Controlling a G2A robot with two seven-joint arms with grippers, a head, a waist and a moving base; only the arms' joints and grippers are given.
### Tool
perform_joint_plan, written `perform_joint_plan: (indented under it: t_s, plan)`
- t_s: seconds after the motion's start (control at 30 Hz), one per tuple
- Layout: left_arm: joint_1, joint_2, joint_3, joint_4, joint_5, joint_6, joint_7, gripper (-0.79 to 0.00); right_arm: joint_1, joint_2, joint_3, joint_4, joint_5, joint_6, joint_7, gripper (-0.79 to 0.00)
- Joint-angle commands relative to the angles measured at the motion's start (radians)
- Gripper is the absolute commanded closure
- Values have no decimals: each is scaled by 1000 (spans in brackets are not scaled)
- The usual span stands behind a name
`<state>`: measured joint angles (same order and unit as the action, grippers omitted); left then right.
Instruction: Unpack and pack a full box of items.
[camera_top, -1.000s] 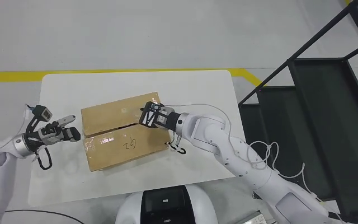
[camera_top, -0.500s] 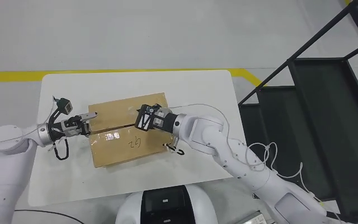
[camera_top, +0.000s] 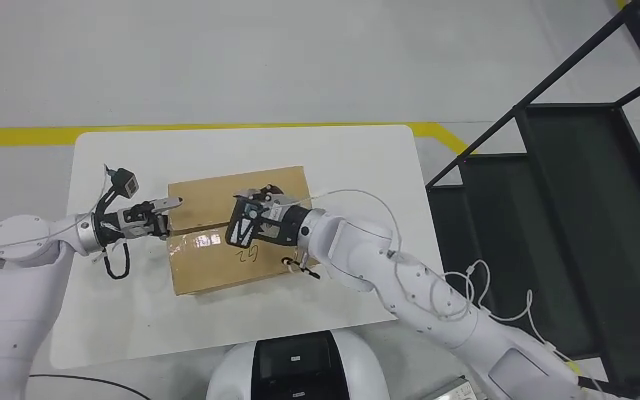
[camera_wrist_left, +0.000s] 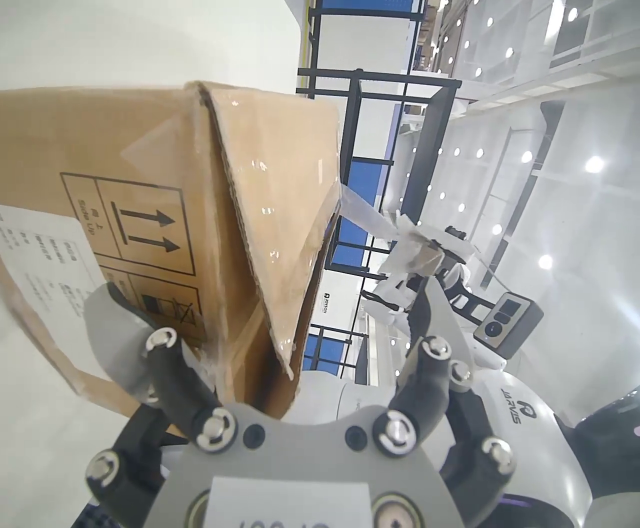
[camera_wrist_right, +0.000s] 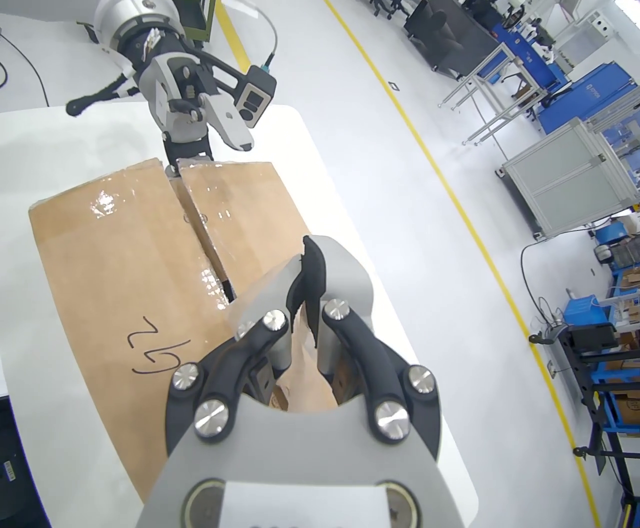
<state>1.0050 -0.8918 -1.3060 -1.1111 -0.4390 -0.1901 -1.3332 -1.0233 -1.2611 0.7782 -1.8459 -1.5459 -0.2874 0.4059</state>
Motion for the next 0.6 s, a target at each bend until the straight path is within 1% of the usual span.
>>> perform_joint_plan:
  t_s: [0.0,0.2,0.57]
  plan:
    - [-2,0,-1,3,-4,0,5,-785,-6,0,6,-4,-7,7,-13,0]
    - [-8,-1,-3,7,-15,2,13,-785,-19,-4,14,-20,-36,19,-38,0]
    - [-19,-3,8,0,-12,1,19,-785,-13,-24,-15,-30,-88,30,-84,0]
